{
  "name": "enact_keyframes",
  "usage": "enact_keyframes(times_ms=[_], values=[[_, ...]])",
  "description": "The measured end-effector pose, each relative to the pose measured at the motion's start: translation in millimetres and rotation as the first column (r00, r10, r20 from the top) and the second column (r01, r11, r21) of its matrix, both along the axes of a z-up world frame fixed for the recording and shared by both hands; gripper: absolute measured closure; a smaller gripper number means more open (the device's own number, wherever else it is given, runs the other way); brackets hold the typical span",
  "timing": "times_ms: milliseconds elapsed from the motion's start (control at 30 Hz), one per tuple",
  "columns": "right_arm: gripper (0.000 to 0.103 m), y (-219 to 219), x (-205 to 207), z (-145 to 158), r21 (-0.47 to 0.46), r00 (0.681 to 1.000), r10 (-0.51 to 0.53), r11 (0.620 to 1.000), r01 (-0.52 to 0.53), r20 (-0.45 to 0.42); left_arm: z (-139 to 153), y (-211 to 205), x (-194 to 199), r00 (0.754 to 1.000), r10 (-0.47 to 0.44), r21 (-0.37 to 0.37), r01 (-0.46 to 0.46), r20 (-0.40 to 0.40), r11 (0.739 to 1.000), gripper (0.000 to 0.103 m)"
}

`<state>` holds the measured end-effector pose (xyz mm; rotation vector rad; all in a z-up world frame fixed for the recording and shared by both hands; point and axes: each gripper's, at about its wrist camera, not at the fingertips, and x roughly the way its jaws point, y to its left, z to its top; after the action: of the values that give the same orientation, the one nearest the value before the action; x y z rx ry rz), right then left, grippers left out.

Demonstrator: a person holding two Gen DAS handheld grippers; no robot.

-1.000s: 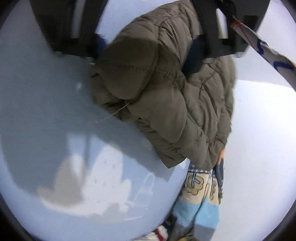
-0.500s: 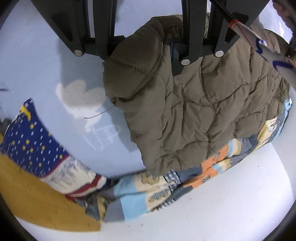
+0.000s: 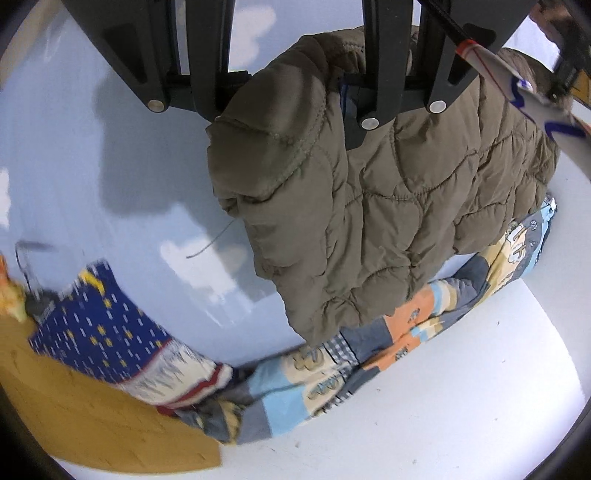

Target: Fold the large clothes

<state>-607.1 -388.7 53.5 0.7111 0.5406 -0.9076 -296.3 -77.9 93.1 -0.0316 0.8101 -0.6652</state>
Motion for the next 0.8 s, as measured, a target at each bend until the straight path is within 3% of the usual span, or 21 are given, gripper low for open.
enact_keyframes(times_ms=[133,233,333,400,467,567,667,733,800], values=[[0.069,9,-14,-18,0.051,1.000,-0.022,0.998,0.022,0.001,-17,9,1,0.999,0.023,0.003,-0.023,-0.032,1.000,0.047],[0.062,3,-14,-35,0.108,1.000,-0.022,0.994,0.024,-0.016,-26,22,10,0.989,0.056,0.006,-0.056,-0.135,0.998,0.040],[0.054,-4,-36,-44,0.249,0.995,-0.064,0.968,0.044,0.074,-20,43,12,0.978,0.079,-0.040,-0.088,-0.193,0.995,0.037],[0.045,1,-55,-44,0.295,0.989,-0.109,0.953,0.074,0.103,-13,52,9,0.979,0.089,-0.046,-0.099,-0.185,0.994,0.037],[0.045,7,-71,-42,0.304,0.983,-0.133,0.949,0.090,0.125,-5,61,4,0.981,0.114,-0.052,-0.124,-0.159,0.991,0.037],[0.045,16,-86,-36,0.272,0.980,-0.160,0.955,0.123,0.117,16,65,-7,0.986,0.162,-0.058,-0.163,-0.030,0.985,0.037],[0.045,24,-86,-10,0.128,0.981,-0.177,0.978,0.167,0.077,38,52,-23,0.979,0.150,-0.042,-0.146,0.137,0.988,0.037],[0.044,31,-79,12,-0.011,0.982,-0.180,0.983,0.181,0.057,43,25,-39,0.970,0.059,0.006,-0.062,0.235,0.998,0.035],[0.044,41,-56,25,-0.121,0.996,-0.086,0.989,0.090,0.035,41,-4,-55,0.957,-0.036,0.055,0.021,0.288,0.998,0.035]])
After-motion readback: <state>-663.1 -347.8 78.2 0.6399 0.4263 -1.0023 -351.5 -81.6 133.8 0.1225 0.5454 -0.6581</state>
